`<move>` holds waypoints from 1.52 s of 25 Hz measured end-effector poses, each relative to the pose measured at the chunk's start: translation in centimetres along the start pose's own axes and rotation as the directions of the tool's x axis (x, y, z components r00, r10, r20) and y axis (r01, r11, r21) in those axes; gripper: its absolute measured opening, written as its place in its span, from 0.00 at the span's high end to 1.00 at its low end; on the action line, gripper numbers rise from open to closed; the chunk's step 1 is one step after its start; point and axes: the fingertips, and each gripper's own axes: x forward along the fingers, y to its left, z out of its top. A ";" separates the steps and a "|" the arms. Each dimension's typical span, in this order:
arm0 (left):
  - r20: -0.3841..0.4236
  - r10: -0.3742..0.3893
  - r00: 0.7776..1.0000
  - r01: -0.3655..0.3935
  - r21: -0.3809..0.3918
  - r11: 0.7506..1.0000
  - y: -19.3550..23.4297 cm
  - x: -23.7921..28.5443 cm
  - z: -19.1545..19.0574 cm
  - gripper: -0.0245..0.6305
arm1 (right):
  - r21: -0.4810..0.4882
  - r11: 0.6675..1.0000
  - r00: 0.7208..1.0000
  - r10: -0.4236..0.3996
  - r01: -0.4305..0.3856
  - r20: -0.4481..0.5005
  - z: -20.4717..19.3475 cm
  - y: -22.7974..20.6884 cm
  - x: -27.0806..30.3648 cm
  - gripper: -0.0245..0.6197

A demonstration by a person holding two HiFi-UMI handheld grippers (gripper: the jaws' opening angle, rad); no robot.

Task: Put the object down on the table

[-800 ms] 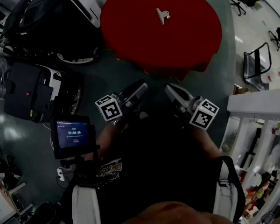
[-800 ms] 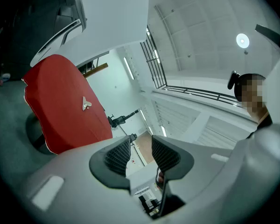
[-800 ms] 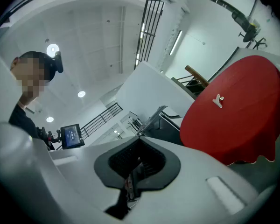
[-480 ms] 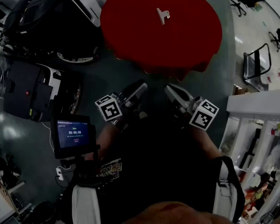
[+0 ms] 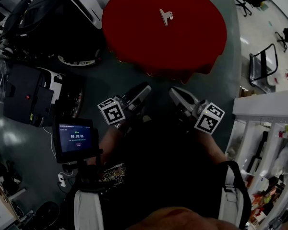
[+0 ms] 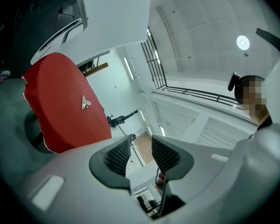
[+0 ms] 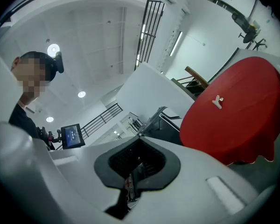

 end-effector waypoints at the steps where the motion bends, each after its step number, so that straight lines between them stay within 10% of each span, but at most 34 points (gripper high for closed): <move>1: -0.001 -0.002 1.000 0.002 0.000 1.000 0.0 0.0 0.0 0.73 | 0.001 1.000 1.000 0.000 0.000 0.004 0.1 0.0 0.0 0.96; 19: 0.033 0.022 0.999 -0.023 0.014 1.000 1.5 -0.5 1.8 0.73 | -0.018 0.997 0.997 -0.074 0.075 0.035 2.6 -3.1 1.4 0.94; 38: 0.149 0.191 0.970 -0.194 0.007 0.981 9.8 11.0 8.3 0.73 | -0.016 0.998 0.997 -0.054 0.054 -0.054 17.7 -22.5 9.9 0.89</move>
